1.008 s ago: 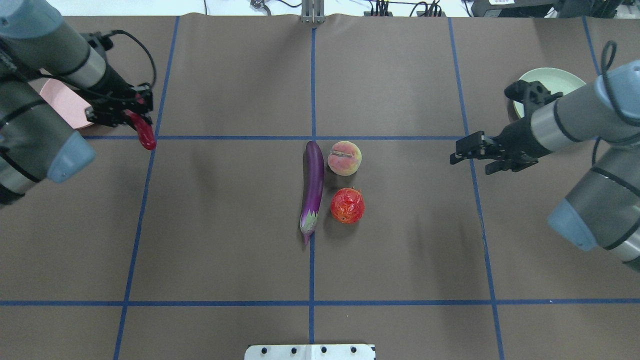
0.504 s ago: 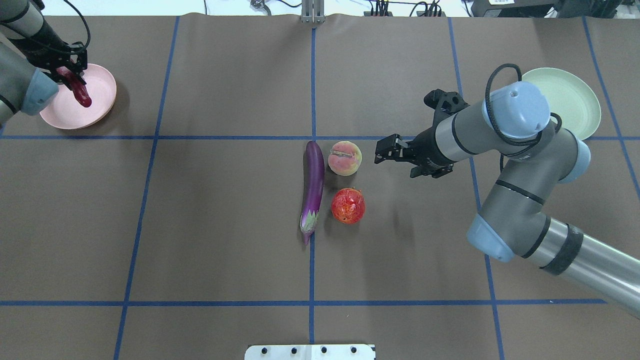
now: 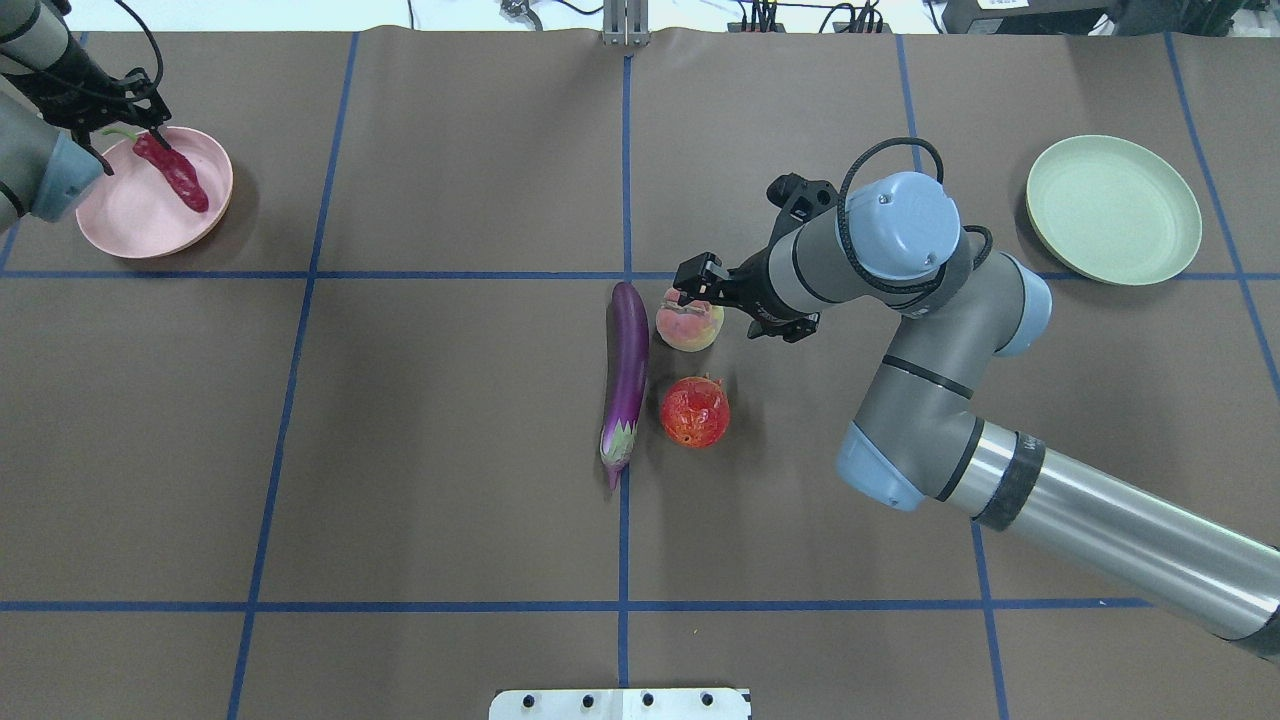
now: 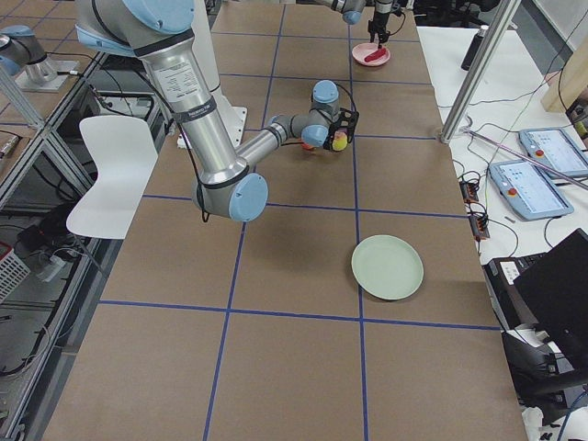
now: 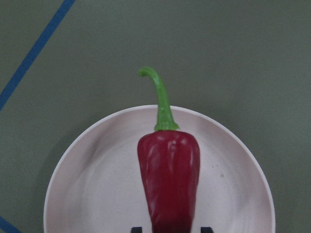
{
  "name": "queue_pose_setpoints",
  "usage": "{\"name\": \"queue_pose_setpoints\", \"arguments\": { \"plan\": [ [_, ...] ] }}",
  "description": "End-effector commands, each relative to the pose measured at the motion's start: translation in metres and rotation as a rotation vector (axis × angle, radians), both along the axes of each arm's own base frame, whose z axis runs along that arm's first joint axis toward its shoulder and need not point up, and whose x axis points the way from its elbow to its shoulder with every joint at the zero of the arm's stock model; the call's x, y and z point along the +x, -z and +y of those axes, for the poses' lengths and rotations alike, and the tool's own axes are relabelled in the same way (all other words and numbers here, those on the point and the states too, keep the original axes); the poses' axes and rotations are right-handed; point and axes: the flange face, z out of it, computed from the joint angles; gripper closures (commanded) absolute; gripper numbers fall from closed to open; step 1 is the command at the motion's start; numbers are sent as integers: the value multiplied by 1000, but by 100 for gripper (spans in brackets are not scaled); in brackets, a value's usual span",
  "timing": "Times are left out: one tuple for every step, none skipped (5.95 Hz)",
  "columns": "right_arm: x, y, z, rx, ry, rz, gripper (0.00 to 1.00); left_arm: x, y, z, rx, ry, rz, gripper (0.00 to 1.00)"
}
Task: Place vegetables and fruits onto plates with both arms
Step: 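Release the chili on the pink plate while the right gripper reaches the peach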
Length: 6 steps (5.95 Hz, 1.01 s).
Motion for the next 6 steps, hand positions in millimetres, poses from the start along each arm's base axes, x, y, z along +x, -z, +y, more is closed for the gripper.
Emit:
{"name": "queue_pose_setpoints", "arguments": {
  "plan": [
    [-17,1,5,-30,-29,7,0,-2,8,2,16,6,8,0],
    [-31,2,2,-28,-88,21,0,-2,11,3,22,6,10,0],
    [-39,3,-3,-50,-105,24,0,0,27,2,21,25,21,0],
    [-41,7,-3,-55,-109,18,1,2,70,6,11,88,63,0],
    [-41,9,-3,-79,-121,9,5,8,116,22,-37,102,180,0],
    [-41,9,-3,-95,-130,4,55,44,168,50,-43,103,244,0]
  ]
}}
